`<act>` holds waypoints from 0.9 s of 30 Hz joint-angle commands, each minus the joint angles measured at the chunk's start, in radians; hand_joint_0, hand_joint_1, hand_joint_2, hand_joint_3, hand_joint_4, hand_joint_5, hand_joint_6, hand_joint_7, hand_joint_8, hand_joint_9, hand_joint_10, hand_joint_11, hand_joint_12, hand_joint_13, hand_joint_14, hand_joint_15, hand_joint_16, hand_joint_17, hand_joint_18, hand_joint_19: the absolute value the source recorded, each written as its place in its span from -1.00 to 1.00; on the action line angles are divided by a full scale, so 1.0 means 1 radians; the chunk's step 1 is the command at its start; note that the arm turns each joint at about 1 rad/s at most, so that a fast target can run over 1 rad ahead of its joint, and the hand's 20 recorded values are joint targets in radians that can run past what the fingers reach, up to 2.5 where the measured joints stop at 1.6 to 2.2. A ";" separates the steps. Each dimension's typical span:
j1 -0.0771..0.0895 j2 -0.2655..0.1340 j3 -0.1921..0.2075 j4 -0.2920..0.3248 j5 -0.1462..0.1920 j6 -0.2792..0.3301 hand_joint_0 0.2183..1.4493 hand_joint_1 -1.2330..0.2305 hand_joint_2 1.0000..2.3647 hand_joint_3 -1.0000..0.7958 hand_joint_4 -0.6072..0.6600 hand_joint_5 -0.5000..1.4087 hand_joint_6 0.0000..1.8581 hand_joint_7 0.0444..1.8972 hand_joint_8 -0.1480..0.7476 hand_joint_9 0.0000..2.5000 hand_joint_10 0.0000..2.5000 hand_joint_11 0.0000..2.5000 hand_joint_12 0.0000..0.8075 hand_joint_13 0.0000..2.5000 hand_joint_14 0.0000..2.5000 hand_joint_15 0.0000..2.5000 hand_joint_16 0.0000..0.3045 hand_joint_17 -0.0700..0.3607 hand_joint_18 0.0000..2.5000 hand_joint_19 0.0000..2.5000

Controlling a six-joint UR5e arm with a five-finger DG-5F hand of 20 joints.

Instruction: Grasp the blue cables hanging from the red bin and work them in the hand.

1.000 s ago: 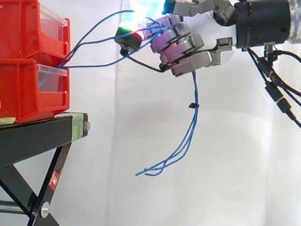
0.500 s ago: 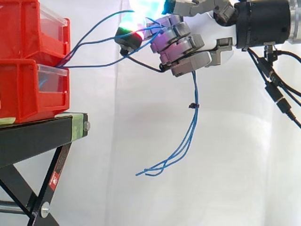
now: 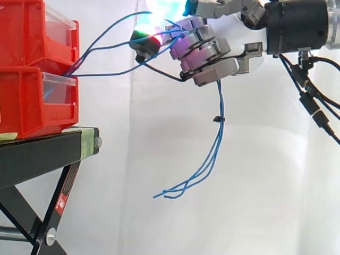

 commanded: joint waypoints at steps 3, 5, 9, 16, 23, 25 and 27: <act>0.000 0.000 -0.001 0.000 0.000 0.000 0.10 -0.21 -0.97 -0.34 0.17 -0.14 -0.08 0.33 0.03 -0.45 1.00 1.00 0.02 -0.22 1.00 0.16 -0.67 -0.15 0.12 0.24; 0.000 0.001 0.001 0.000 0.000 0.000 0.10 -0.21 -0.97 -0.34 0.16 -0.14 -0.08 0.33 0.03 -0.45 1.00 1.00 0.01 -0.22 1.00 0.16 -0.67 -0.15 0.12 0.25; 0.000 0.000 0.001 0.000 0.000 0.000 0.11 -0.21 -0.97 -0.35 0.16 -0.14 -0.08 0.33 0.02 -0.45 1.00 1.00 0.01 -0.22 1.00 0.16 -0.67 -0.15 0.12 0.24; 0.000 0.000 -0.001 0.000 0.000 0.000 0.11 -0.21 -0.97 -0.35 0.16 -0.14 -0.08 0.34 0.03 -0.45 1.00 1.00 0.01 -0.22 1.00 0.16 -0.67 -0.15 0.12 0.25; 0.000 0.000 -0.001 0.000 0.000 0.000 0.11 -0.21 -0.97 -0.34 0.16 -0.14 -0.08 0.32 0.03 -0.45 1.00 1.00 0.01 -0.22 1.00 0.15 -0.67 -0.15 0.12 0.25; 0.000 0.000 0.001 0.000 0.000 0.000 0.11 -0.21 -0.97 -0.34 0.16 -0.14 -0.08 0.32 0.03 -0.45 1.00 1.00 0.03 -0.22 1.00 0.17 -0.67 -0.15 0.12 0.25; 0.000 0.000 -0.001 0.000 0.000 0.000 0.11 -0.21 -0.97 -0.35 0.16 -0.14 -0.08 0.32 0.02 -0.45 1.00 1.00 0.01 -0.22 1.00 0.15 -0.67 -0.15 0.12 0.25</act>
